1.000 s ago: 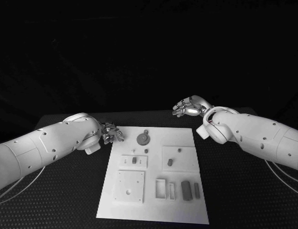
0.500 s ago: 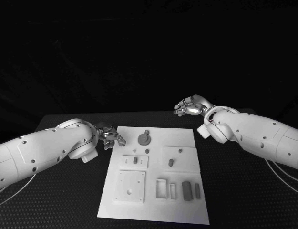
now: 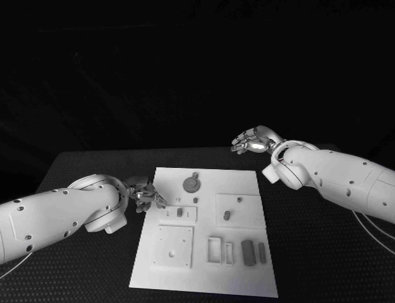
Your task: Assemble the parts on the task board
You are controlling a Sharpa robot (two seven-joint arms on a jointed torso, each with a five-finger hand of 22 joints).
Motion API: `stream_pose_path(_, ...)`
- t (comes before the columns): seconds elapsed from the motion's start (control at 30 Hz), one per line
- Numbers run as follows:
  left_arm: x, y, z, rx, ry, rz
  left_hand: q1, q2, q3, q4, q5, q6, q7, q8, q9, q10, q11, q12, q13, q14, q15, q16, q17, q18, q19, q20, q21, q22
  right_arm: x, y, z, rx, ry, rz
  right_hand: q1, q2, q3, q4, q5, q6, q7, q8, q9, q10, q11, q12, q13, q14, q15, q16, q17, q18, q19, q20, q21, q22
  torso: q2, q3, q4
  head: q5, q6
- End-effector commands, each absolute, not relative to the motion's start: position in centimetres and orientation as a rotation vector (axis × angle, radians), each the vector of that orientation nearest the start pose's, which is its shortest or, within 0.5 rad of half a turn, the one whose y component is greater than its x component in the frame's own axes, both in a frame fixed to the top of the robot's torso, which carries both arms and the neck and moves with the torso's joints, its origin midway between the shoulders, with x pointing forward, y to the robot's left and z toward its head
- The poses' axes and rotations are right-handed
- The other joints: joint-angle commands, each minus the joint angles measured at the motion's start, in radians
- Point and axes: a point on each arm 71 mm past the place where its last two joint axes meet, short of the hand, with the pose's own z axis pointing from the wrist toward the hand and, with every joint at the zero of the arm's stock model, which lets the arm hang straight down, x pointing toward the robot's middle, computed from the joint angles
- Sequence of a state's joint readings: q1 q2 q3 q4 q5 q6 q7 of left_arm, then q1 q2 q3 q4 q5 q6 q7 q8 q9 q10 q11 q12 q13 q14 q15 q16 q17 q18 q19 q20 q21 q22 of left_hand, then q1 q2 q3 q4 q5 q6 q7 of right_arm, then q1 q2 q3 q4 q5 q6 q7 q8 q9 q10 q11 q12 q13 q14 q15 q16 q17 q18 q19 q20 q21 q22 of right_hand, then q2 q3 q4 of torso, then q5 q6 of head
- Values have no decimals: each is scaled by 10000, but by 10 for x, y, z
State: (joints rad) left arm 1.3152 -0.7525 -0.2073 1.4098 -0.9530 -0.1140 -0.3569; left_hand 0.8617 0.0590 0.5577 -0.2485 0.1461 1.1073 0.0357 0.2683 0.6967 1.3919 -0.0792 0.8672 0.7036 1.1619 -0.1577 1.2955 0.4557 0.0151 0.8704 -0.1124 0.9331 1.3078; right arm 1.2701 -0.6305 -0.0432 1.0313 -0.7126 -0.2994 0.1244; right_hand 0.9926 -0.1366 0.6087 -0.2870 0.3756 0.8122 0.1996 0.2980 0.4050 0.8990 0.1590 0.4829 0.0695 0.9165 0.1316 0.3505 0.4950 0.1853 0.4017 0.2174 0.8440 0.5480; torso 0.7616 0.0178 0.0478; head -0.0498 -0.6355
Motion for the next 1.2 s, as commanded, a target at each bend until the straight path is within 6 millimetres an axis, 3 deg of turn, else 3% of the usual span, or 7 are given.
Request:
stream_pose_path(0.03, 501, 206, -221, -2729, 20922, -5186, -72, -15, 56, 26, 63, 518, -90, 43, 17, 5, -58, 37, 12, 75, -143, 37, -16, -79, 95, -1374, 44, 149, 579, -245, -173, 5340, 15992, 9042, -4, 23, -57, 5, 48, -55, 31, 28, -9, 69, -13, -52, -10, 7, 53, -45, -12, -175, -69, 1, -49, 16, 13, 11, -16, 15, -15)
stream_pose_path(0.3, 495, 204, -230, -2521, 21018, -4951, -107, -37, 90, 41, 220, 587, -119, 62, -7, 49, -86, 63, 33, 119, -169, 70, -11, -75, 139, -1393, 57, 152, 579, -245, -173, 5333, 15992, 9054, -6, 22, -57, 7, 50, -56, 31, 28, -11, 68, -13, -56, -10, 7, 54, -47, -13, -176, -70, 1, -50, 17, 2, 27, -21, 23, -11)
stream_pose_path(1.2, 495, 190, -246, -1884, 20947, -4639, -337, 11, 71, 115, 452, 873, -230, 218, 3, 124, -195, 131, 92, 223, -218, 158, 1, -75, 231, -1435, 99, 166, 578, -242, -173, 5285, 16007, 9143, -20, 29, -55, 15, 64, -58, 33, 31, -18, 72, -10, -65, -9, 8, 55, -52, -15, -178, -71, 2, -52, 21, 13, 25, -42, 10, -27)
